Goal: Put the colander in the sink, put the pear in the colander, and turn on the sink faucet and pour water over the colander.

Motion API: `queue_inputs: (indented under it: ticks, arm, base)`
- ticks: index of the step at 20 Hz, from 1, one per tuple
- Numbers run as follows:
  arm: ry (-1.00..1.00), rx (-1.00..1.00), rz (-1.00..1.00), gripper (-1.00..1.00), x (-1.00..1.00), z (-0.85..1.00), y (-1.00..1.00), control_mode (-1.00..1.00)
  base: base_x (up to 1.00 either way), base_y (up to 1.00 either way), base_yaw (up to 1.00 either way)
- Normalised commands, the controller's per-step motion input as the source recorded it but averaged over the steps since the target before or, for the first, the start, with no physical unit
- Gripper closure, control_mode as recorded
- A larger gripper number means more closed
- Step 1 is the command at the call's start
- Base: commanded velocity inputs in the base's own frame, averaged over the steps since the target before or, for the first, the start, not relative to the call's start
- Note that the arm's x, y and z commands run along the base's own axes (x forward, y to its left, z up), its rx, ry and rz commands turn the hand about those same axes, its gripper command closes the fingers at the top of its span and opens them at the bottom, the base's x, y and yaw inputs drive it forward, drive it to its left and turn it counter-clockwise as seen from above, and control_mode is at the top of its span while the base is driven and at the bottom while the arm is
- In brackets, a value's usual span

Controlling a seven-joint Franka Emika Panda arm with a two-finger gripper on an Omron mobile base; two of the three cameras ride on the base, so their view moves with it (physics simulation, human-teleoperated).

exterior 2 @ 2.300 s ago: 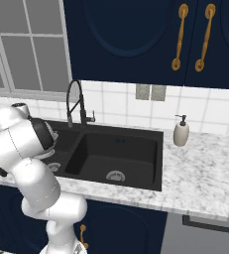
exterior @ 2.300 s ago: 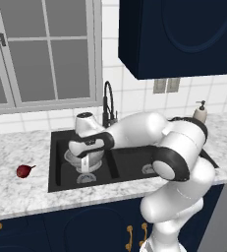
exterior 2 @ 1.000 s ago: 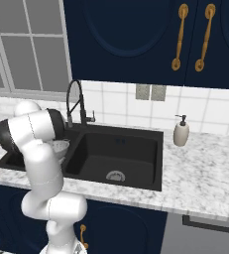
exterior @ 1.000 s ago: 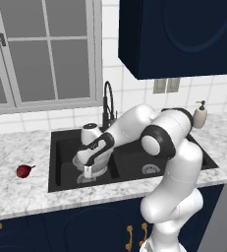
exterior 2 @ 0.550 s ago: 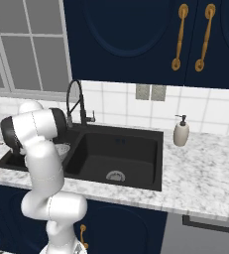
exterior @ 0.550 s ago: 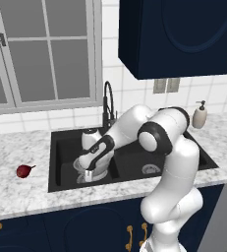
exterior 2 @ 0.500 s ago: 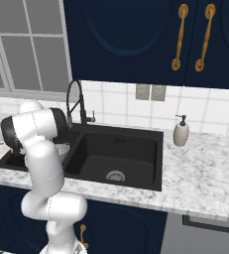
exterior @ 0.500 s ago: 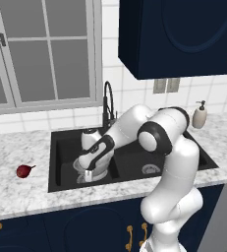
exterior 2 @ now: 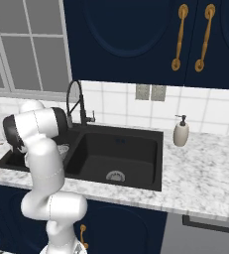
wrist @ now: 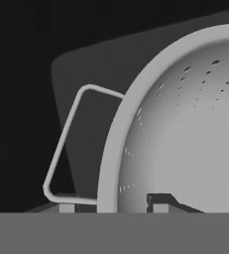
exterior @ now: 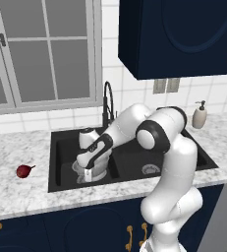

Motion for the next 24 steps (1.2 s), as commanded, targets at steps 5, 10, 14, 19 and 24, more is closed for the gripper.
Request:
queue_inputs:
  ticks: [5,10,14,19,24]
  arm:
    - [0.0,0.0,0.0,1.0,0.4,0.0,0.01,-1.0]
    - [0.0,0.0,0.0,1.0,0.42,-0.02,0.0,-1.0]
    - [0.0,0.0,0.0,1.0,0.1,-0.22,0.0,-1.0]
    - [0.0,0.0,0.0,1.0,0.0,-0.41,0.0,-1.0]
    - [0.0,0.0,0.0,1.0,0.0,-0.35,0.15,-1.0]
  base:
    - [0.0,0.0,0.0]
    - [0.0,0.0,0.0]
    - [0.0,0.0,0.0]
    - [0.0,0.0,0.0]
    - [0.0,0.0,0.0]
